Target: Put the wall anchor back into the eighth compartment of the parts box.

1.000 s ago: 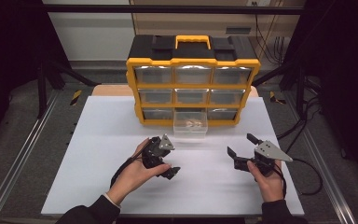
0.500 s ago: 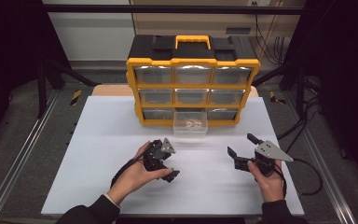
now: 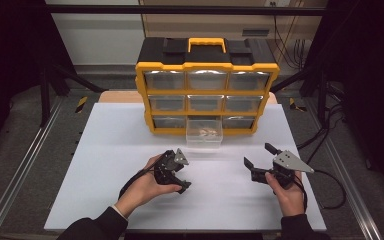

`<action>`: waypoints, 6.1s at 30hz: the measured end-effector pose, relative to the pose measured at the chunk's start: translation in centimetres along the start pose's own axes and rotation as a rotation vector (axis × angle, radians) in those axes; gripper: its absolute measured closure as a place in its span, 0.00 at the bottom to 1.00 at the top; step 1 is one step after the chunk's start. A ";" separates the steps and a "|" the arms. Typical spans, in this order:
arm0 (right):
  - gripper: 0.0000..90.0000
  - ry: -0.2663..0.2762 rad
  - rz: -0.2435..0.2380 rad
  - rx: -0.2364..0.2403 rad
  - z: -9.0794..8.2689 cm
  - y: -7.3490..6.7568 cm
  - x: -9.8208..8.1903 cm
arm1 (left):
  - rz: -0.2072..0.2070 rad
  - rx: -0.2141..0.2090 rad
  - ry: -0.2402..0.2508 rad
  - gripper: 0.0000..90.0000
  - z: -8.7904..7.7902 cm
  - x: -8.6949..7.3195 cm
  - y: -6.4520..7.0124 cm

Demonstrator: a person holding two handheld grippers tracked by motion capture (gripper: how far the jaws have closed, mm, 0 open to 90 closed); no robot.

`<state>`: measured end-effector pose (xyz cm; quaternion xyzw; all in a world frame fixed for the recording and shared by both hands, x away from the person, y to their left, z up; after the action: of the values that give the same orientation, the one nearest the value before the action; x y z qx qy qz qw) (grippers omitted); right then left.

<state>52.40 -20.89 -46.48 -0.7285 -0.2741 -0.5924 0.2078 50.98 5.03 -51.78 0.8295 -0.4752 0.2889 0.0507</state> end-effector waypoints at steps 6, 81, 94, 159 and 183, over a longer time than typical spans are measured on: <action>0.10 -0.001 0.004 0.001 0.0 0.0 0.0 | 0.025 -0.018 -0.046 0.45 0.3 -0.4 0.2; 0.09 -0.014 0.012 0.018 0.1 -0.1 -0.2 | -0.019 -0.046 0.005 0.94 -0.9 1.5 -0.4; 0.09 -0.016 0.010 0.025 0.3 -0.2 -0.3 | -0.009 -0.022 0.046 0.94 -3.3 3.8 -1.3; 0.09 0.016 -0.010 0.037 0.1 -0.6 0.3 | -0.053 0.037 0.140 0.94 -7.1 12.6 -6.6; 0.09 0.021 -0.008 0.039 -0.1 -0.6 0.4 | -0.088 0.072 0.190 0.94 -5.5 14.5 -7.1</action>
<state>52.06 -20.43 -46.07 -0.7171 -0.2862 -0.5954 0.2224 59.95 -0.18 -38.26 0.8199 -0.4205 0.3806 0.0783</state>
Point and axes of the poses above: each handheld gripper's, and its own axes: z roughly forward along the jaws, x roughly out of its top, y roughly to its right, the point moved 9 cm from there along z, roughly forward along the jaws, and after that the axes turned 9 degrees about x, right-handed, at the moved point
